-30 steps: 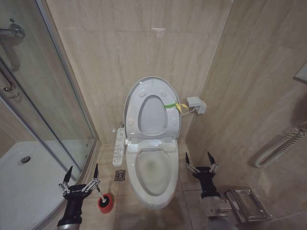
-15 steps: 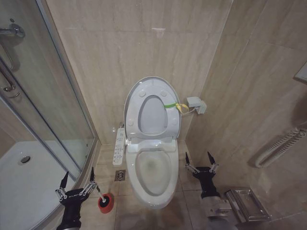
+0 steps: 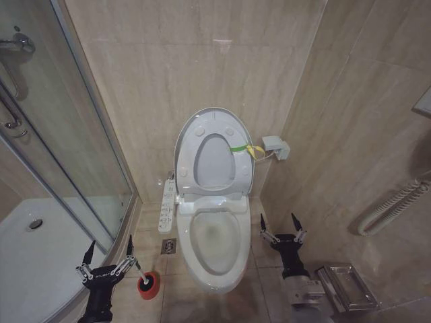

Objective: Open the toilet lid, clean the toilet bowl with a toilet brush, close the toilet lid, and flush.

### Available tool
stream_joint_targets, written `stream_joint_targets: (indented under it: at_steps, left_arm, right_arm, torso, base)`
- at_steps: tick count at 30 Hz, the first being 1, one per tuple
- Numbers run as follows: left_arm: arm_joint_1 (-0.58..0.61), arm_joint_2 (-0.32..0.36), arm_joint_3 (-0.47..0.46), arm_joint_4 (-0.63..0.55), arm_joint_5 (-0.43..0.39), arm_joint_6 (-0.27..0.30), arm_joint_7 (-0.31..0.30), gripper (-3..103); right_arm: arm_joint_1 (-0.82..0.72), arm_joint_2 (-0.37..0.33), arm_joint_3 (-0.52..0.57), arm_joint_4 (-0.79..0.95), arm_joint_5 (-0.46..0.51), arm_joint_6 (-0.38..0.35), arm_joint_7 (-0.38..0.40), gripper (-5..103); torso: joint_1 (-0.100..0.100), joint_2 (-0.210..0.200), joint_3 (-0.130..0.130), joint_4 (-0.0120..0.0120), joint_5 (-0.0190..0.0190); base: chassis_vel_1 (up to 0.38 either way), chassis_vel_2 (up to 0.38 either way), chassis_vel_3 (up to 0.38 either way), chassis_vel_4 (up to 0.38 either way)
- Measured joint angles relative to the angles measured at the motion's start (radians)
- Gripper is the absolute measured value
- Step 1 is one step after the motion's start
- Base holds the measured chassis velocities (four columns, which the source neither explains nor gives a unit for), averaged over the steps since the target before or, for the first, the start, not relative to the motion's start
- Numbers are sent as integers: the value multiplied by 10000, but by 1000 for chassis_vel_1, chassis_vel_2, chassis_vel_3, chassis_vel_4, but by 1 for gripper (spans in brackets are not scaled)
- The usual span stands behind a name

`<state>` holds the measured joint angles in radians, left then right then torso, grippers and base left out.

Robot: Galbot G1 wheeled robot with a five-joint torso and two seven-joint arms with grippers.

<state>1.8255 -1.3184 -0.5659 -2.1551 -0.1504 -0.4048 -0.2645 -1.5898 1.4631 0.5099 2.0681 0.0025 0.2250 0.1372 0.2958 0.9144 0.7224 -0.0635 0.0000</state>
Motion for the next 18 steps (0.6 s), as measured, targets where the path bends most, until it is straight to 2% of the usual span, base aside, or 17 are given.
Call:
stream_joint_targets:
  at_steps: [18]
  left_arm:
    - [23, 25, -82, -2, 12, -2, 30, 97]
  right_arm:
    - [0, 0, 0, 0, 0, 0, 0, 100]
  torso:
    - [0, 0, 0, 0, 0]
  base:
    - [0, 0, 0, 0]
